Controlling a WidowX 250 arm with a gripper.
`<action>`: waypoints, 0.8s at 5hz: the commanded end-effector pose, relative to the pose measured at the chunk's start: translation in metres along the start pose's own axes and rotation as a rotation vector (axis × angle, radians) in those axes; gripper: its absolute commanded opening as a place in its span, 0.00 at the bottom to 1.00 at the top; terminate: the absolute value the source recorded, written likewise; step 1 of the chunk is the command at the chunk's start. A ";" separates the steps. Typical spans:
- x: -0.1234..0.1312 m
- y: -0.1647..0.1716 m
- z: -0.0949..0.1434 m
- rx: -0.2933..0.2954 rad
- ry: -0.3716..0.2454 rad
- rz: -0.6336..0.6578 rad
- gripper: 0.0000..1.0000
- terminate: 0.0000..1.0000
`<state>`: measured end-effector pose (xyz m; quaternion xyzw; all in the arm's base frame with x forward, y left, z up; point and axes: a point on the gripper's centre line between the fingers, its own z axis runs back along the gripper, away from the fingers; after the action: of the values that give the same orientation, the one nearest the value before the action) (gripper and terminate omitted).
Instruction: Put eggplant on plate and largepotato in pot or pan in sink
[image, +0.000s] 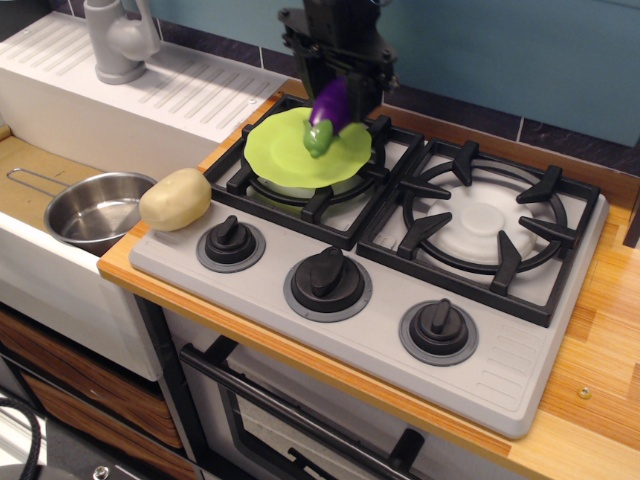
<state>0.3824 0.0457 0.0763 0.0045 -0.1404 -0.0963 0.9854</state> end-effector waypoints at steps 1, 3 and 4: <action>0.015 0.018 0.008 0.012 -0.063 -0.032 0.00 0.00; 0.014 0.017 0.002 0.010 -0.056 -0.039 1.00 0.00; 0.011 0.011 0.004 0.005 -0.056 -0.035 1.00 0.00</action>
<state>0.3856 0.0532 0.0604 -0.0031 -0.1368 -0.1115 0.9843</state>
